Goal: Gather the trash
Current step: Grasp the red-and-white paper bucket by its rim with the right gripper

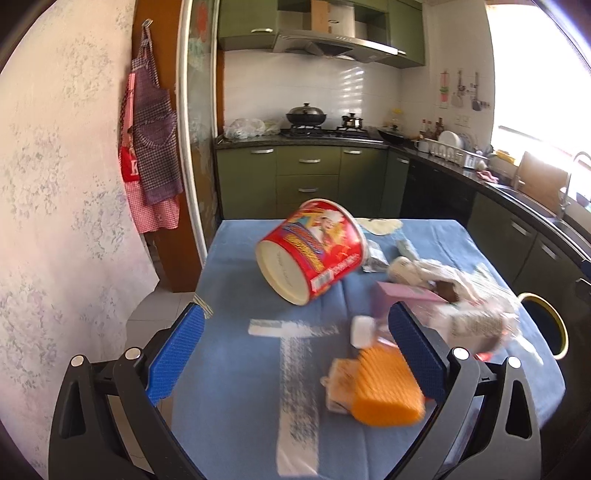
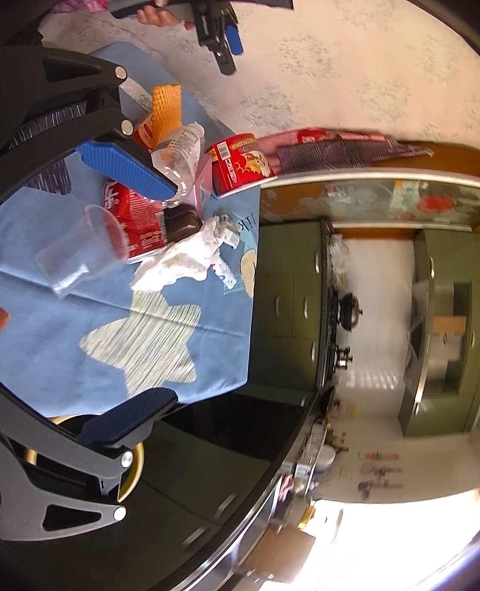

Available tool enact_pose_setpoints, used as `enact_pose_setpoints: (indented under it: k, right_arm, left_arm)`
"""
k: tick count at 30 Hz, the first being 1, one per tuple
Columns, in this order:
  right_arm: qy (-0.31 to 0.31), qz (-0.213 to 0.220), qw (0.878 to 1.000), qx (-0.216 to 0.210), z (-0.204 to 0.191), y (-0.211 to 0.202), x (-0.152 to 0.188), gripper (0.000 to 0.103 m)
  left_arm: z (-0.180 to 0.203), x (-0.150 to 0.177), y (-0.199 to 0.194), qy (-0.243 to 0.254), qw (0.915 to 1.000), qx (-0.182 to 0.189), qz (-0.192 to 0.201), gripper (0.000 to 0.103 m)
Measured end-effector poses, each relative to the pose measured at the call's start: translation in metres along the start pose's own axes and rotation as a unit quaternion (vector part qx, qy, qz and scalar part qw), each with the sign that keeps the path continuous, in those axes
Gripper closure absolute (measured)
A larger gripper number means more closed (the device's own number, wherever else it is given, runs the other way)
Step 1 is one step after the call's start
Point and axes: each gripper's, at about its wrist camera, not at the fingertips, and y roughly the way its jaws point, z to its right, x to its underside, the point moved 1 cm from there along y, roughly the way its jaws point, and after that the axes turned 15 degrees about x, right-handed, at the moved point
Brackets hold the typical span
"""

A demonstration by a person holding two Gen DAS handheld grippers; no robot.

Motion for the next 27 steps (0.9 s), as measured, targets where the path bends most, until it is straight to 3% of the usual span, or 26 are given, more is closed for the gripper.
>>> enact_pose_setpoints:
  k: [7,13,18,27]
  right_arm:
    - [-0.060,-0.007,0.995,-0.078,-0.029,0.063,-0.048,0.006]
    - [-0.093,-0.037,0.979,-0.178,-0.072,0.127,-0.086,0.006]
    - [-0.102,-0.082,0.958,-0.253,-0.112,0.182,-0.108,0.006]
    - [-0.127,-0.144,0.913,-0.359,-0.182,0.238,-0.128,0.006]
  left_arm:
    - [-0.045,-0.014,0.066,-0.014,0.9995,-0.016,-0.023,0.005]
    - [-0.068,-0.010,0.117,-0.005,0.9987,-0.013,-0.050,0.005]
    - [-0.078,-0.002,0.147,-0.002,0.9975,-0.015,-0.069,0.005]
    - [-0.094,0.007,0.182,-0.008,0.9950,0.009,-0.099,0.005]
